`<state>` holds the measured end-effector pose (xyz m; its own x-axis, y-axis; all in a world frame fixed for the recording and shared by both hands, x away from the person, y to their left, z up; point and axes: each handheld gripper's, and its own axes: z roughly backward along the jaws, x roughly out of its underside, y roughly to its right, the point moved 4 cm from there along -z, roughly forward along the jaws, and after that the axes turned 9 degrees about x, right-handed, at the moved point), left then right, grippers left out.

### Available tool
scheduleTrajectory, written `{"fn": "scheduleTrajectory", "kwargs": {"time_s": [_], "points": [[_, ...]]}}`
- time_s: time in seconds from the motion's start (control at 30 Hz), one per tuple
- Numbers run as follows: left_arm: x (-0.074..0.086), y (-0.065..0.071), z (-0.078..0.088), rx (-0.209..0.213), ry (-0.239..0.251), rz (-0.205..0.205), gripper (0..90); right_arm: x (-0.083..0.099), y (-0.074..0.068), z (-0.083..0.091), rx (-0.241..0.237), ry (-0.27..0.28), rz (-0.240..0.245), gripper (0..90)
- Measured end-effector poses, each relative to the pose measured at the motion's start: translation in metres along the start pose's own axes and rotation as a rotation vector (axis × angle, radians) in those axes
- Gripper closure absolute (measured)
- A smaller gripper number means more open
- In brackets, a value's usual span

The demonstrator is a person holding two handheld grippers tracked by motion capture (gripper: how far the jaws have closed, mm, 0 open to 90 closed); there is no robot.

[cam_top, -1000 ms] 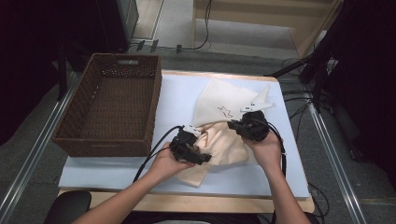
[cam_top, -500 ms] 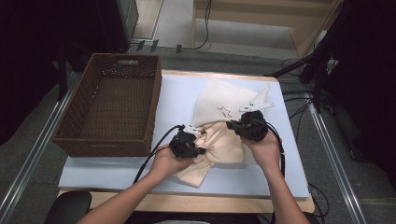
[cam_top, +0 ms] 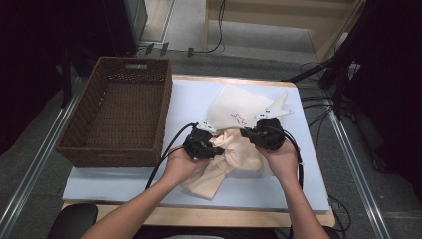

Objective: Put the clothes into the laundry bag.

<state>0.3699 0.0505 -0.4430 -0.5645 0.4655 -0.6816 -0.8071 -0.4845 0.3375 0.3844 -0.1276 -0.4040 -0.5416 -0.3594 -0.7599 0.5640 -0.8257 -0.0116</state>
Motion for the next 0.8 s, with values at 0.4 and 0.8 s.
{"fn": "scheduleTrajectory", "kwargs": {"time_s": [0.4, 0.8], "points": [[-0.035, 0.006, -0.018, -0.012, 0.039, -0.014, 79.4, -0.004, -0.001, 0.007, -0.014, 0.029, -0.011, 88.3], [-0.046, -0.004, -0.029, -0.031, 0.052, 0.001, 78.8, -0.004, 0.002, 0.01, -0.02, 0.033, -0.023, 88.4]]}}
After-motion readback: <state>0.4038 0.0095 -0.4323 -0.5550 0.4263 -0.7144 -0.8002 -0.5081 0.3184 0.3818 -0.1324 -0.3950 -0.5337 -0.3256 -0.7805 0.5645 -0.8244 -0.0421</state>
